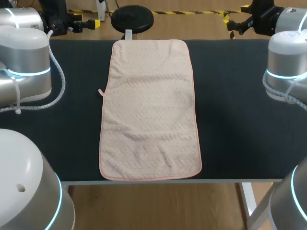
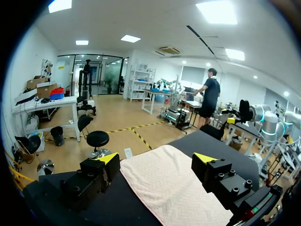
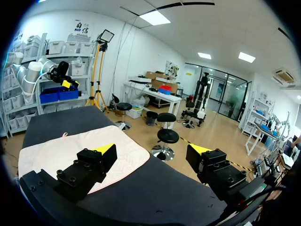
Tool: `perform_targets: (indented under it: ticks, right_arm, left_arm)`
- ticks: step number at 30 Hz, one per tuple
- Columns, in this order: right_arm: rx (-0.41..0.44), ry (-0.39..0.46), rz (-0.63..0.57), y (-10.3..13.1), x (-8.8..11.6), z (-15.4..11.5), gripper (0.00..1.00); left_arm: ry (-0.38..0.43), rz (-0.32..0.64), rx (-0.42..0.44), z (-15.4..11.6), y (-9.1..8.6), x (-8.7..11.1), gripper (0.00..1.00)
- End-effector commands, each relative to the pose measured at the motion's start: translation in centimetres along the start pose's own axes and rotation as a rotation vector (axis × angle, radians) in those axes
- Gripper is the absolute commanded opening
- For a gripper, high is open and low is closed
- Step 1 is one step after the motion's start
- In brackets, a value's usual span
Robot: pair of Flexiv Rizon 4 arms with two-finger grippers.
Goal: Fold the towel
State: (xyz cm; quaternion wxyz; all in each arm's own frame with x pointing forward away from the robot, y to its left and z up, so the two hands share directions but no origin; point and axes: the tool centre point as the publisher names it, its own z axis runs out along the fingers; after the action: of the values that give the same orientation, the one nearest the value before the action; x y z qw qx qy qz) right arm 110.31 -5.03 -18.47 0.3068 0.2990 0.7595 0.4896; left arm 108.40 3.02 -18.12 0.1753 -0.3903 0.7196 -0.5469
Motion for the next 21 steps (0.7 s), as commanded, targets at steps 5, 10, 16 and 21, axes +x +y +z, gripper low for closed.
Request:
perform_targets:
  ticks: [5,10,16,21]
  right_arm:
    - [0.001,0.001,0.000,0.00,-0.05,0.00,1.00]
    - [0.001,0.001,0.000,0.00,-0.05,0.00,1.00]
    - [0.001,0.001,0.000,0.00,-0.05,0.00,1.00]
    - [0.073,0.046,-0.175,0.22,0.04,0.40,1.00]
  left_arm:
    - [-0.002,0.000,0.003,0.02,0.08,0.04,1.00]
    - [-0.002,0.000,0.003,0.02,0.08,0.04,1.00]
    - [-0.002,0.000,0.003,0.02,0.08,0.04,1.00]
    - [0.030,0.221,-0.114,0.14,-0.37,0.97,1.00]
